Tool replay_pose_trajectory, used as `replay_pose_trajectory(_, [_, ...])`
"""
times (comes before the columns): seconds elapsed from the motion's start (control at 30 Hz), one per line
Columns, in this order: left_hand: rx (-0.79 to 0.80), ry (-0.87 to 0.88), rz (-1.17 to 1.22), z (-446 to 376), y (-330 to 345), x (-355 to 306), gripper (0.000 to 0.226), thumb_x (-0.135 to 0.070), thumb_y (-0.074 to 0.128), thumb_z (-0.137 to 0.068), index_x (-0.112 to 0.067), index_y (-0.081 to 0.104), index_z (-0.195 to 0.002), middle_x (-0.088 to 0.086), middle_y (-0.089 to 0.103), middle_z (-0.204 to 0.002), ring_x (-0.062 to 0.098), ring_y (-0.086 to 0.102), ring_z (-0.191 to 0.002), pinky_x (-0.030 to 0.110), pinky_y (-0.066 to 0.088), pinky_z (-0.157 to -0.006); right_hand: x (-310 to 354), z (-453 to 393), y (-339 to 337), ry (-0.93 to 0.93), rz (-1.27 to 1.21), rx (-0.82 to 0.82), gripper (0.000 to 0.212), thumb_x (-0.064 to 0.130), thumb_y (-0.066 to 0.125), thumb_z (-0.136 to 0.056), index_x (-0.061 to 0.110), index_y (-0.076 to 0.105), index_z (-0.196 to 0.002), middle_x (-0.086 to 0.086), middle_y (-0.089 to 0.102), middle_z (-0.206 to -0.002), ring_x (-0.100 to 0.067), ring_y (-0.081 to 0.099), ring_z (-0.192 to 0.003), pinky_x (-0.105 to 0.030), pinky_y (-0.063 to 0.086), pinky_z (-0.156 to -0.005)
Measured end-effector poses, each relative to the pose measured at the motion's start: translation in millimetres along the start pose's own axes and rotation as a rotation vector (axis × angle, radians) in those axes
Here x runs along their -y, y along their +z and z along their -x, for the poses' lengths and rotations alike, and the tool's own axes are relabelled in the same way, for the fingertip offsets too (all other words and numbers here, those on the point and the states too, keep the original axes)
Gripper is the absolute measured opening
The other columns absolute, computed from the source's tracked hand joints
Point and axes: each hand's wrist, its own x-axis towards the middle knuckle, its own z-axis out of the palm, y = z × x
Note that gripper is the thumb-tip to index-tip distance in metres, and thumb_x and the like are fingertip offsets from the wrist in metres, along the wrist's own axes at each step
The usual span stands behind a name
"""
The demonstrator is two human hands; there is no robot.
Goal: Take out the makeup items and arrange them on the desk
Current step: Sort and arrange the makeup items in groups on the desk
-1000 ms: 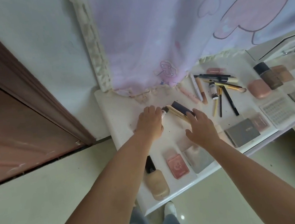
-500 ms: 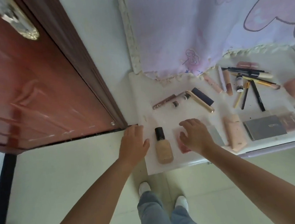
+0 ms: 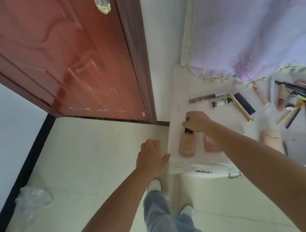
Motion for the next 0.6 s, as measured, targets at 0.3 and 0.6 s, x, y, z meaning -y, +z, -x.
replay_pose_trajectory(0.3, [-0.042, 0.25, 0.087, 3.4, 3.4, -48.0, 0.058, -0.027, 0.051, -0.09, -0.008, 0.025, -0.138, 0.01, 0.033, -0.138, 0.024, 0.034, -0.125, 0.031, 0.035, -0.1, -20.8, 80.6, -20.0, 0.009, -0.121, -0.103, 0.032, 0.021, 0.028, -0.096, 0.018, 0.042, -0.068, 0.0, 0.043, -0.068, -0.027, 0.049, -0.084, -0.032, 0.038, -0.072])
replay_pose_trajectory(0.6, [-0.403, 0.599, 0.073, -0.9, -107.2, -126.6, 0.047, -0.039, 0.053, -0.088, -0.005, 0.047, -0.121, 0.01, 0.051, -0.116, 0.023, 0.051, -0.1, 0.019, 0.032, -0.074, -17.1, 141.6, -118.4, 0.071, -0.508, -0.468, 0.029, 0.011, 0.034, -0.091, 0.005, 0.042, -0.064, -0.005, 0.042, -0.067, -0.023, 0.044, -0.066, -0.026, 0.028, -0.052])
